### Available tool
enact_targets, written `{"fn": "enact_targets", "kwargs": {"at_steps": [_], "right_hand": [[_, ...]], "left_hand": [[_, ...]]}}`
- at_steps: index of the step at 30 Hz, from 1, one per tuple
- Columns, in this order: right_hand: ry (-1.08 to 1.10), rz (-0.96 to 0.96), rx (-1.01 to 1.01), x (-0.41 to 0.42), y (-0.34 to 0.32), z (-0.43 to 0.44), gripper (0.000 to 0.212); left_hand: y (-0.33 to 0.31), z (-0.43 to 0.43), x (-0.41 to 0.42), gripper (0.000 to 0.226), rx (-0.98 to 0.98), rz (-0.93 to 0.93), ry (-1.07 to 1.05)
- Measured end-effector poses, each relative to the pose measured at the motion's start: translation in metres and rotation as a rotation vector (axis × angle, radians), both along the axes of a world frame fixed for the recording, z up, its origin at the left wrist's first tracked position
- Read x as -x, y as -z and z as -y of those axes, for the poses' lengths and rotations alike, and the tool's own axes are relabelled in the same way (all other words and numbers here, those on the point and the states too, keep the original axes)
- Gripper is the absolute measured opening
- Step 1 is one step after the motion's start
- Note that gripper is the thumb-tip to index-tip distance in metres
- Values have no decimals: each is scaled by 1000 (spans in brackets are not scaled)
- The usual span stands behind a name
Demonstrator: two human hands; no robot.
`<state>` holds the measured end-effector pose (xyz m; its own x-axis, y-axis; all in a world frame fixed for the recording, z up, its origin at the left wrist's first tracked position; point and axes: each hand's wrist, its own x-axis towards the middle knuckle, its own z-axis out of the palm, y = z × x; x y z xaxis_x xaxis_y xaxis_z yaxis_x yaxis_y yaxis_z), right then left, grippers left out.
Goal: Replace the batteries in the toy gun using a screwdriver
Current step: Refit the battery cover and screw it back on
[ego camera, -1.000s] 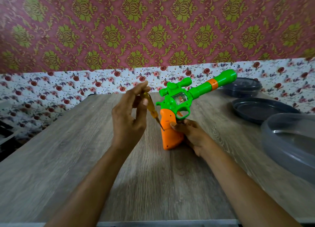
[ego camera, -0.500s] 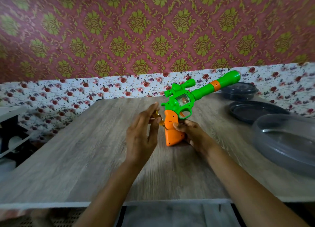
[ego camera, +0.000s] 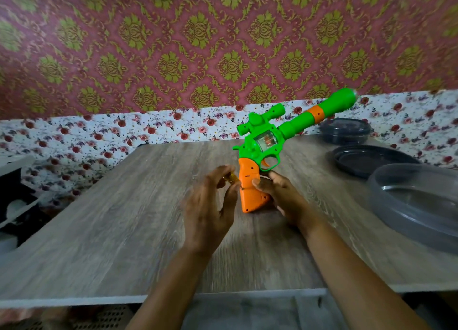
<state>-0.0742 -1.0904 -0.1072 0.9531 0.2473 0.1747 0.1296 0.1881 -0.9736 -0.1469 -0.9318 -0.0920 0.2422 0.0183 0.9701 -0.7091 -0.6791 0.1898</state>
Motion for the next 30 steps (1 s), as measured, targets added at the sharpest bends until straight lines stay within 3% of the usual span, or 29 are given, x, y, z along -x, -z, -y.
{"fn": "enact_targets", "kwargs": {"at_steps": [4,11,15,19,25,30], "right_hand": [[8,-23,-30,-6,5,0,21],[-1,-32,-47,-11,8,1,29],[3,-35,-20,-14,9,2,31],[7,-54,4,-17,11,4,39],[-1,-46,-31,-17,11,4,23],[8,-60,-11,-20,12,4,21]], "left_hand": [[2,1,0,25,-111,28,34],[-2,-1,-2,11,-50,67,69],[-3,1,0,28,49,16,52],[-3,2,1,31,-23,-10,23],[-3,0,-2,25,-45,60,-4],[-2,2,-2,34,-5,21,-16]]}}
